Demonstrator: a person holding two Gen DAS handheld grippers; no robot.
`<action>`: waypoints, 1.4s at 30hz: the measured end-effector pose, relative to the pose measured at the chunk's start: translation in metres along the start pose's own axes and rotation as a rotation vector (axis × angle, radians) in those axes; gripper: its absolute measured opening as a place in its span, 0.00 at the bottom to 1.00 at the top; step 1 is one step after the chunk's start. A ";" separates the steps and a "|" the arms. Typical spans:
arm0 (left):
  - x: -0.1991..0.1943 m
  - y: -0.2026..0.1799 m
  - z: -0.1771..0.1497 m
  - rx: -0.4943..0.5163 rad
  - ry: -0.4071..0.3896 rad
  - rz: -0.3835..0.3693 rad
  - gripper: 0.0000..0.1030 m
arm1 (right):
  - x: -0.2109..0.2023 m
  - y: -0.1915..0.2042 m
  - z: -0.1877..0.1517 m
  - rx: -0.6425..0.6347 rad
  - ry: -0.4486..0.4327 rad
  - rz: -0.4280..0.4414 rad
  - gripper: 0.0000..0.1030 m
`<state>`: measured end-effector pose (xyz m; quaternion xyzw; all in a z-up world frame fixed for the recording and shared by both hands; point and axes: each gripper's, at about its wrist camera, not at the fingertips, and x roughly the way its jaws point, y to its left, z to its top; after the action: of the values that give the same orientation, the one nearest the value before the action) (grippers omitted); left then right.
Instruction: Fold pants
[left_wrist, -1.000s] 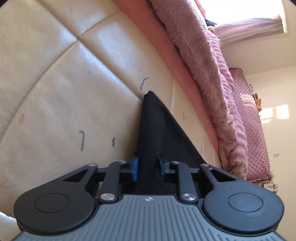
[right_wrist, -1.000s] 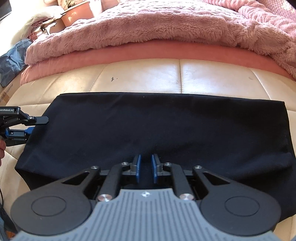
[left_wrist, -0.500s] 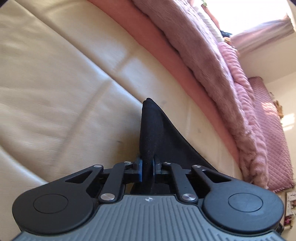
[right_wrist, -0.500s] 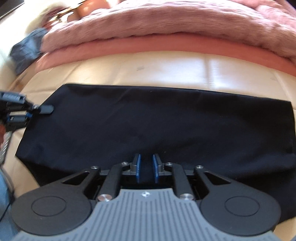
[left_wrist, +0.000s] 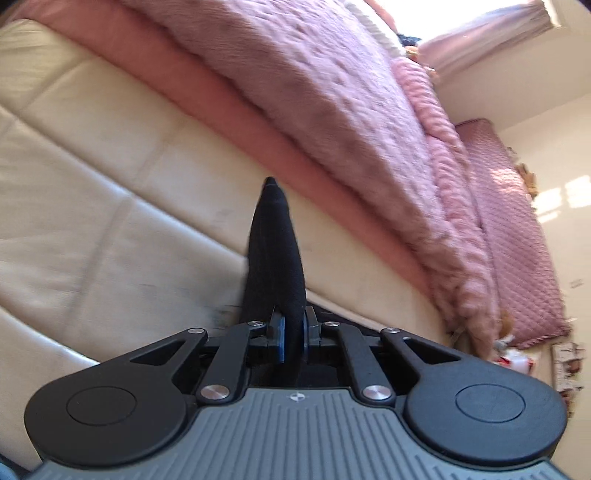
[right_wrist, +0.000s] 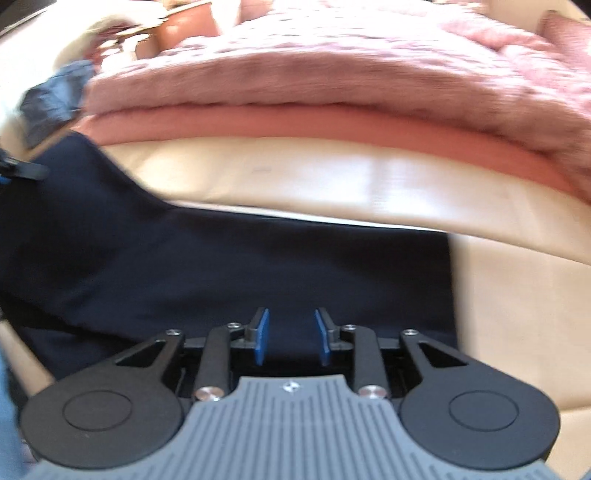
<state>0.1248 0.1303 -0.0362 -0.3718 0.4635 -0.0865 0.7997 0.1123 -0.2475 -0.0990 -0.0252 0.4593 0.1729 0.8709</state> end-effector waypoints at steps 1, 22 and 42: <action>0.002 -0.009 -0.001 -0.001 0.004 -0.019 0.08 | -0.005 -0.014 -0.002 0.011 0.002 -0.037 0.27; 0.190 -0.143 -0.055 0.036 0.260 -0.067 0.08 | -0.003 -0.116 -0.049 0.309 0.063 0.027 0.24; 0.212 -0.134 -0.076 0.222 0.348 -0.091 0.35 | -0.026 -0.125 -0.047 0.334 0.008 0.027 0.25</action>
<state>0.2088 -0.1063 -0.1113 -0.2816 0.5651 -0.2361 0.7387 0.1016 -0.3814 -0.1195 0.1256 0.4853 0.1058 0.8588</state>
